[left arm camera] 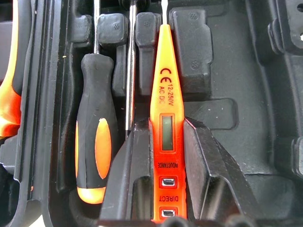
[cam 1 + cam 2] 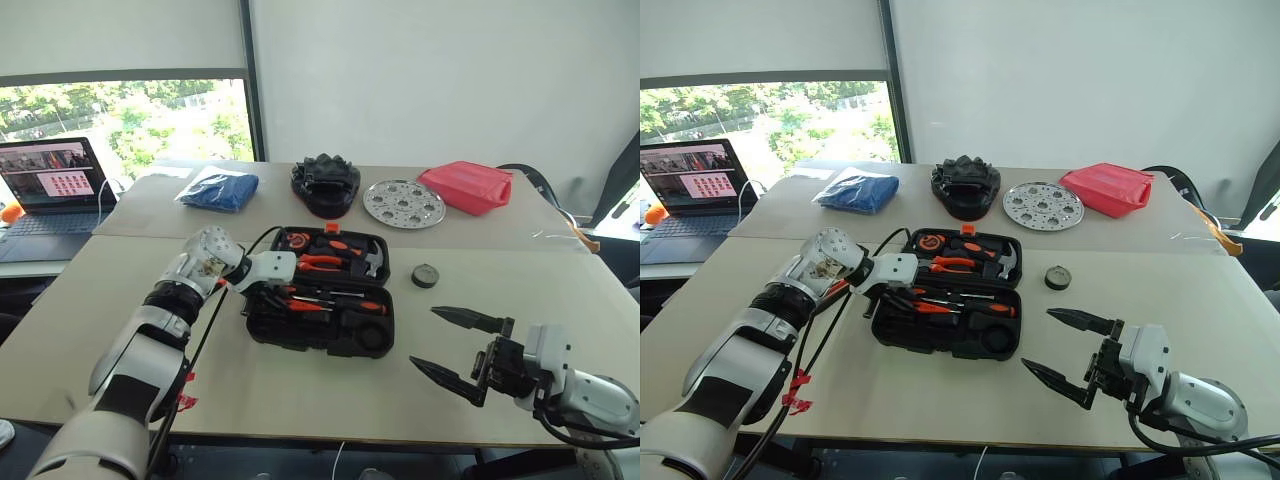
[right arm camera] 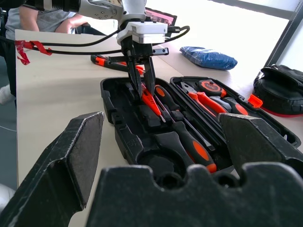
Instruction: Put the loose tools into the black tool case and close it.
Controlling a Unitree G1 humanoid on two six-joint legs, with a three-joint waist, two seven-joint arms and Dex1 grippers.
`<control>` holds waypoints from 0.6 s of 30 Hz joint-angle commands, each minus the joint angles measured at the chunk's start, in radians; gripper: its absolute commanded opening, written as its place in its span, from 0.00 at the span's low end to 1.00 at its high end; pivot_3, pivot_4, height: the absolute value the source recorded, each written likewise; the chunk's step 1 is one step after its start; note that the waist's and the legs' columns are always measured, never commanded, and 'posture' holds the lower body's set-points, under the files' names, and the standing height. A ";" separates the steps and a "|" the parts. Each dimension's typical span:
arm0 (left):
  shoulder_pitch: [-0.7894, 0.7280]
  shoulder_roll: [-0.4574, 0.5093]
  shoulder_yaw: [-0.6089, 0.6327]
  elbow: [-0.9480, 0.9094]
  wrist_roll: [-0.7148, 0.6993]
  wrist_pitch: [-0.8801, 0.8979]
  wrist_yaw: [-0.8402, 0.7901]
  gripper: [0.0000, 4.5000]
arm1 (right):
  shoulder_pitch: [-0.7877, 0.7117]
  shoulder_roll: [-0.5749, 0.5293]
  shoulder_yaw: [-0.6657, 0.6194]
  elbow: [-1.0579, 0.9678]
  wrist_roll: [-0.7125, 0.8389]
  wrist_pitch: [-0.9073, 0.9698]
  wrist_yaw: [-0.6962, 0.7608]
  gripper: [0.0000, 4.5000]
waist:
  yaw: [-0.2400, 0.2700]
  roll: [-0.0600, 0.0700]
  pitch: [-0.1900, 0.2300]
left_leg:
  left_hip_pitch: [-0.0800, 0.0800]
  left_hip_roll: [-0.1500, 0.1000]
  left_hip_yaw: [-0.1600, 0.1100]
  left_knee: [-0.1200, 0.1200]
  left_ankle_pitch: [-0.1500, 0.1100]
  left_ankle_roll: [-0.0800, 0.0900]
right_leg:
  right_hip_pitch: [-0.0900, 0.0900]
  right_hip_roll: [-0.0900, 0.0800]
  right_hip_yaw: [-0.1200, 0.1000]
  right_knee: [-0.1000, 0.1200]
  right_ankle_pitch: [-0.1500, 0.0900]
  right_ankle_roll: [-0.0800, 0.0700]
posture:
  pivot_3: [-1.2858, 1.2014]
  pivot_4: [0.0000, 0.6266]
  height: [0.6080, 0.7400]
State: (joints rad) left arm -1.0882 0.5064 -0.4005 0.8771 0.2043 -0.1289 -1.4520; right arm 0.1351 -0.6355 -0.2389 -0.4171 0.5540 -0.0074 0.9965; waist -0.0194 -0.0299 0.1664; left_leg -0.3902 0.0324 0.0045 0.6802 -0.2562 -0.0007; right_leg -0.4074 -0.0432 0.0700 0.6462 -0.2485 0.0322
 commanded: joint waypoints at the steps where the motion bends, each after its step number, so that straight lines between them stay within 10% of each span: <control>1: 0.001 0.011 -0.020 0.000 0.041 0.040 0.007 0.10 | -0.009 0.001 -0.009 -0.010 0.007 -0.013 -0.002 1.00 | 0.000 0.000 0.000 | 0.000 0.000 0.000 0.000 0.000 0.000 | 0.000 0.000 0.000 0.000 0.000 0.000 | 0.52 0.24 1.00; 3: 0.007 0.006 -0.011 -0.010 0.027 0.063 -0.001 0.10 | -0.013 0.001 -0.009 -0.005 0.006 -0.014 -0.001 1.00 | -0.001 0.000 0.000 | 0.001 0.000 0.000 0.000 0.000 0.000 | 0.001 0.000 0.000 0.000 0.000 0.000 | 0.52 0.24 1.00; 9: 0.018 0.000 0.058 -0.051 -0.061 -0.023 -0.014 0.61 | -0.021 -0.001 -0.009 0.009 0.004 -0.018 0.005 1.00 | 0.000 0.000 0.000 | 0.001 0.000 0.000 0.000 0.000 0.000 | 0.001 0.000 0.000 0.000 0.000 0.000 | 0.52 0.24 1.00; 18: 0.009 0.015 0.132 -0.121 -0.163 0.019 -0.075 0.61 | -0.033 -0.002 -0.001 0.026 0.000 -0.020 0.011 1.00 | 0.006 -0.001 0.000 | -0.001 0.000 0.000 0.001 0.000 0.000 | 0.000 0.000 0.000 0.000 0.000 0.000 | 0.52 0.24 1.00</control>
State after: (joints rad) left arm -1.0535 0.5116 -0.3077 0.7996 0.0777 -0.1256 -1.5210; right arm 0.1132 -0.6355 -0.2323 -0.3785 0.5525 -0.0083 1.0024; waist -0.0137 -0.0304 0.1667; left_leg -0.3912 0.0324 0.0039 0.6810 -0.2561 -0.0007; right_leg -0.4072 -0.0433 0.0698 0.6461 -0.2485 0.0322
